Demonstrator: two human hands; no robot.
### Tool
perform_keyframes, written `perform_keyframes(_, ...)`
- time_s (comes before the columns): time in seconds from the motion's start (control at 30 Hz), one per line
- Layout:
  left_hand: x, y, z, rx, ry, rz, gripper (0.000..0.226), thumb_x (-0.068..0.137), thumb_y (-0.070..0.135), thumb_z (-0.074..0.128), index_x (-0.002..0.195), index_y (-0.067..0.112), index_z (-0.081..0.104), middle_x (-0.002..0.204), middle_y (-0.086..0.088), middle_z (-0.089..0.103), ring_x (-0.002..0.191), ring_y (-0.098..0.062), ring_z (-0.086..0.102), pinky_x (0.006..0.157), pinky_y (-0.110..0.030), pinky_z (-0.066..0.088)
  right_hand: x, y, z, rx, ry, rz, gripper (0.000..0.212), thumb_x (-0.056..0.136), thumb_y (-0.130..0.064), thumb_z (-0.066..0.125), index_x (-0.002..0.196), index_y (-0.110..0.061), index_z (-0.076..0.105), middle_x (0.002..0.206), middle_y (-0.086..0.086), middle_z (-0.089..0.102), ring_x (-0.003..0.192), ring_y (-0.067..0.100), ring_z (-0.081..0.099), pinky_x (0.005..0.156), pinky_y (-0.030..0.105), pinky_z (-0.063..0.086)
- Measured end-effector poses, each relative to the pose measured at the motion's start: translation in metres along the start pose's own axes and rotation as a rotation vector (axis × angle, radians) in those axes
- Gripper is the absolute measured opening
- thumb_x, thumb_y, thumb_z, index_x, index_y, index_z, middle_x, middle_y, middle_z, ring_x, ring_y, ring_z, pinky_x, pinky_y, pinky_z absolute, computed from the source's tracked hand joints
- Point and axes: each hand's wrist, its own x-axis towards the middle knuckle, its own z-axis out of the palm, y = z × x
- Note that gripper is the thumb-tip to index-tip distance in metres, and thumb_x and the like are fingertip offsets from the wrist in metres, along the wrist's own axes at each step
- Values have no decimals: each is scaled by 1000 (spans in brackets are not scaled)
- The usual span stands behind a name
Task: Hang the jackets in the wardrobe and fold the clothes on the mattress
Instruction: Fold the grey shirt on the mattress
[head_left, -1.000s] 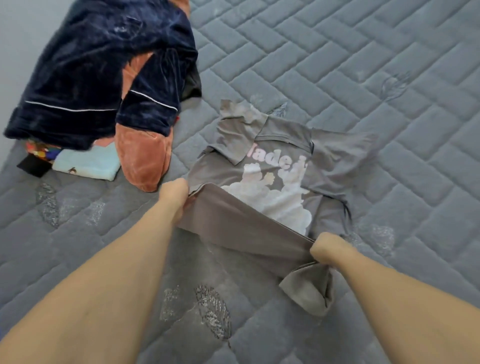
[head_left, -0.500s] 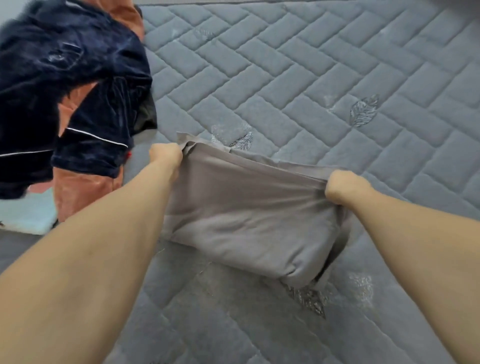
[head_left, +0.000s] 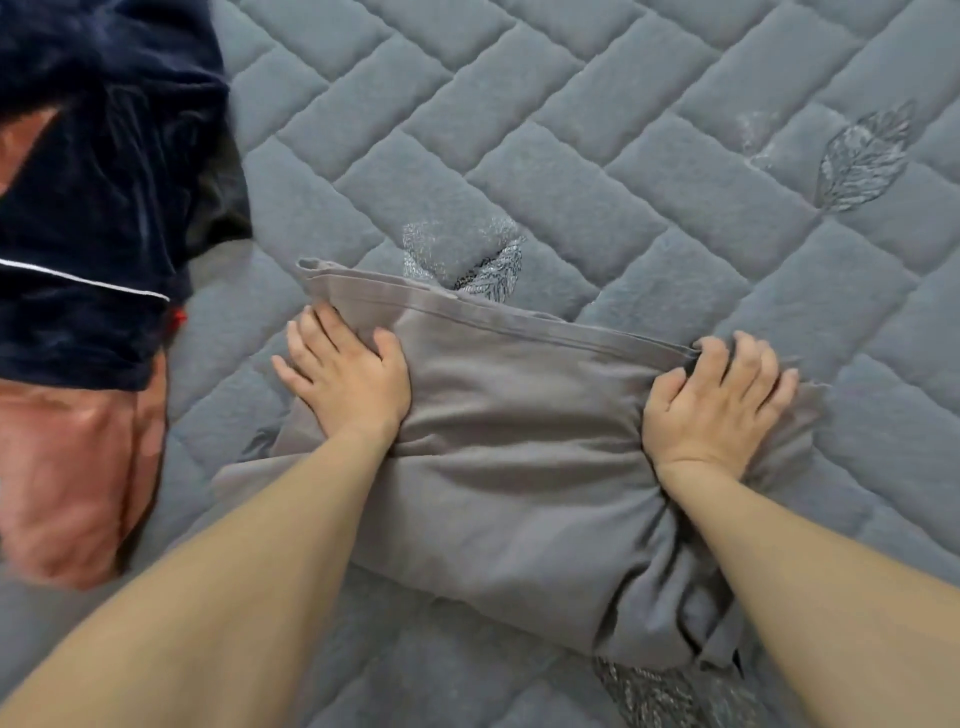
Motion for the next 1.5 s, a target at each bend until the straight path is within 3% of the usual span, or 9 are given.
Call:
perform_keyframes(0.7,18,7,-10,70,-68,2,74,91,45,29,154,6,21,160,-14,21,148,-31,13,117,-63,2,2,2,-1,36,-3,-27,43,85,-33,42,122,-15,53,144,12,43,141,33,30,118,56,8)
perform_keyframes(0.87,-57,-23,-52,11,30,356,69,91,37,42,152,9,24,153,-18,29,141,-37,25,118,-59,2,-13,24,-33,393,-138,-200,57,93,-35,45,146,-16,36,157,9,25,147,24,18,119,51,-5)
perform_keyframes(0.93,-119,-33,-70,-67,17,565,63,87,33,48,144,10,38,143,-18,39,129,-39,38,114,-56,18,-46,46,-63,573,-61,-108,52,90,-34,51,137,-12,45,145,13,39,137,25,33,116,45,12)
perform_keyframes(1.0,-176,-40,-82,-131,-88,833,54,82,27,52,132,8,49,133,-18,47,117,-40,48,104,-50,34,-93,74,-90,678,-19,71,44,85,-40,52,113,-6,54,114,14,53,114,30,46,98,41,33)
perform_keyframes(1.07,-215,-42,-85,-93,-215,998,50,76,26,52,123,9,53,128,-17,49,112,-40,52,97,-49,41,-141,100,-106,679,-230,159,43,85,-49,51,98,-8,54,95,7,52,100,32,50,87,37,36)
perform_keyframes(1.13,-234,-37,-87,-27,-308,974,50,72,30,50,119,11,51,131,-16,47,112,-38,52,95,-50,43,-175,115,-111,586,-493,110,38,86,-52,59,90,-15,52,89,0,52,93,29,54,83,39,39)
perform_keyframes(1.2,-241,-31,-88,25,-326,914,48,72,32,48,115,13,49,133,-15,45,114,-37,51,92,-52,45,-191,116,-112,534,-547,24,37,83,-50,66,90,-18,49,91,-1,51,91,25,53,82,40,41)
perform_keyframes(1.33,-247,-28,-85,197,-317,886,35,74,28,55,105,13,52,125,-14,50,111,-36,52,83,-51,47,-196,94,-116,471,-466,130,37,84,-38,69,105,-13,53,110,9,50,102,33,51,86,42,41)
perform_keyframes(1.5,-254,-21,-85,295,-368,817,26,89,22,51,113,14,51,129,-11,44,117,-33,46,83,-50,46,-198,85,-119,472,-264,52,9,78,-9,61,83,-6,69,101,10,55,92,34,49,77,38,36)
